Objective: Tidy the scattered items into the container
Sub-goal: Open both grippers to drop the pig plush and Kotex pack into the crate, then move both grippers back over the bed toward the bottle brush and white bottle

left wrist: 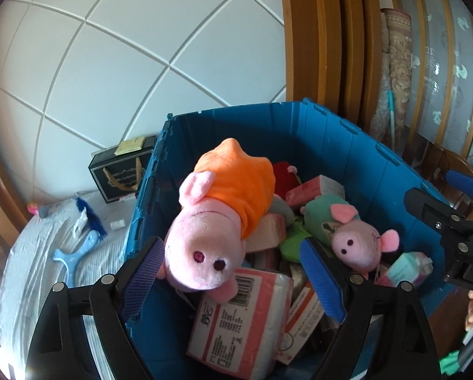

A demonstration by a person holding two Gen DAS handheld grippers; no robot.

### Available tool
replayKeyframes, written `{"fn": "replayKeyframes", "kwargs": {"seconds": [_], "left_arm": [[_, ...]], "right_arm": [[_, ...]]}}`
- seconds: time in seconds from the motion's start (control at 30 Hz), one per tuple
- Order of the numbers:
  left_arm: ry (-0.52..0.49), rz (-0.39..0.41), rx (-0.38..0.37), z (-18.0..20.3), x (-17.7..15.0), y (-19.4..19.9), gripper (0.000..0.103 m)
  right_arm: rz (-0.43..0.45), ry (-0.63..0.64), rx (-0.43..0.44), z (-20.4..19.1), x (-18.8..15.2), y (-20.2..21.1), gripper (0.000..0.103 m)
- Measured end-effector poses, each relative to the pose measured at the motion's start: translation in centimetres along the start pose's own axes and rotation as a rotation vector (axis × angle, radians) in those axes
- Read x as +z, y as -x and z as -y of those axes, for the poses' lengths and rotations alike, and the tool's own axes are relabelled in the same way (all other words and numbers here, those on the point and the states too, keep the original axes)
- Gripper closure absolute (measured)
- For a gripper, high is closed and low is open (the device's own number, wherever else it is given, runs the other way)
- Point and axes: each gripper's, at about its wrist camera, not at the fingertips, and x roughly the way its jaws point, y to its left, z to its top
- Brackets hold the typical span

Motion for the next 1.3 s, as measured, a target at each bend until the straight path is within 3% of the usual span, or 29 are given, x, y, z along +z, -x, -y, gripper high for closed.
{"fn": "replayKeyframes", "kwargs": {"seconds": [0.2,0.3,0.57,0.87,1.03,1.3], "left_arm": [[-0.003,0.036,0.002,-0.3,-2.1,2.6,0.014],[-0.004,0.064,0.002,-1.0,-3.3,4.3,0.007],[0.025,0.11,0.005,-5.6,-5.6,7.7,0.002],[0.074,0.112,0.025,-16.1,-8.9,9.7,0.002],[0.119,0.082,0.085,-24.0,-11.9,9.8,0.001],[0.217,-0.051,0.135,-33.9,-16.7,6.8,0.001]], "right_arm": [[0.006,-0.012,0.009,-0.9,-2.2,2.2,0.001],[0.012,-0.016,0.007,-1.8,-2.9,3.3,0.0],[0.017,-0.005,0.04,-7.4,-3.7,4.9,0.0],[0.048,0.027,0.067,-19.0,-3.5,6.4,0.0],[0.077,0.045,0.11,-26.9,-3.9,6.6,0.0],[-0.016,0.114,0.176,-36.1,-5.4,2.9,0.0]]}}
